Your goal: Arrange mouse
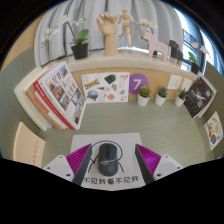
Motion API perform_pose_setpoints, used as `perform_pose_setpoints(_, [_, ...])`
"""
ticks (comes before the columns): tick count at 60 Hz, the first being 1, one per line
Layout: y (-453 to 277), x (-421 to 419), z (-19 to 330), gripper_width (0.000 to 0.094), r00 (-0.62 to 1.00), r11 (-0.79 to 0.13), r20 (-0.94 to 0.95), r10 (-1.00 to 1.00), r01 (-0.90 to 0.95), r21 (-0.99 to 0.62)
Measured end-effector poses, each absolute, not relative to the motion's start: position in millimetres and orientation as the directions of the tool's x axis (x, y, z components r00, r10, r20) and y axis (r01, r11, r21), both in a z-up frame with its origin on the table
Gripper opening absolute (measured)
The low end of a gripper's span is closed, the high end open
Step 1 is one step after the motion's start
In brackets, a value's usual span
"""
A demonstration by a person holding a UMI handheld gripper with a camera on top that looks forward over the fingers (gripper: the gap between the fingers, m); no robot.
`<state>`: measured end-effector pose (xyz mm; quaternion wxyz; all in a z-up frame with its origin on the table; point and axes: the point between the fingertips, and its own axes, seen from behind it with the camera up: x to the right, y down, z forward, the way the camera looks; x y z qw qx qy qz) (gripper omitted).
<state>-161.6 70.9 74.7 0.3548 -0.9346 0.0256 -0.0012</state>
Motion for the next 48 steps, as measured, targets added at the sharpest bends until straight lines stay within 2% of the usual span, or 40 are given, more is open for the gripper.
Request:
perform_pose_setpoints(13, [37, -119, 181, 0.0864, 0.998, -0.644, -0.027, -0.064, -0.062, -0.763])
perform_pose_setpoints(23, [-7, -79, 231, 0.0860, 0.998, -0.575, -0.002, -0.068, -0.041, -0.817])
perform_pose_setpoints(35, [-60, -35, 247, 0.0860, 0.998, -0.549, -0.015, -0.068, -0.050, -0.834])
perform_pose_setpoints(48, [-116, 3, 241, 0.0861, 0.999, -0.551, -0.012, -0.043, -0.034, -0.834])
